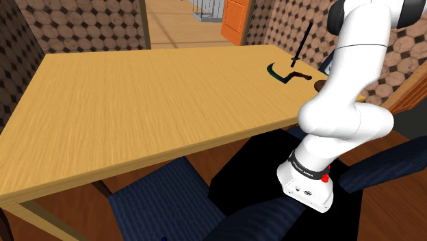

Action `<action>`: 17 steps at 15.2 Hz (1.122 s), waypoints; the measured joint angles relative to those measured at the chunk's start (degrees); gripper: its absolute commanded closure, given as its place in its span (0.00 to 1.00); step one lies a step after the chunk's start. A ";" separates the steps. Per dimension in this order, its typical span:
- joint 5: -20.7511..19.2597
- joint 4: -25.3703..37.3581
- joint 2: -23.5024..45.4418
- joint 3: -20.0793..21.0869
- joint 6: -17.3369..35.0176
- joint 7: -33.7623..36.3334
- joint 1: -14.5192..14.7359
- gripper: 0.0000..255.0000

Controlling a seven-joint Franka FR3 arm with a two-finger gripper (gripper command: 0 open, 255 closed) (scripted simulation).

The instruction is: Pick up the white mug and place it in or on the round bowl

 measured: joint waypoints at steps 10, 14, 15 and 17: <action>1.78 -5.28 1.91 1.04 6.27 -2.00 0.46 1.00; 2.06 -5.64 2.26 1.23 6.90 -2.18 0.44 1.00; 2.07 -5.63 2.29 1.24 6.92 -2.18 0.43 1.00; 2.08 -5.63 2.29 1.24 6.93 -2.18 0.43 1.00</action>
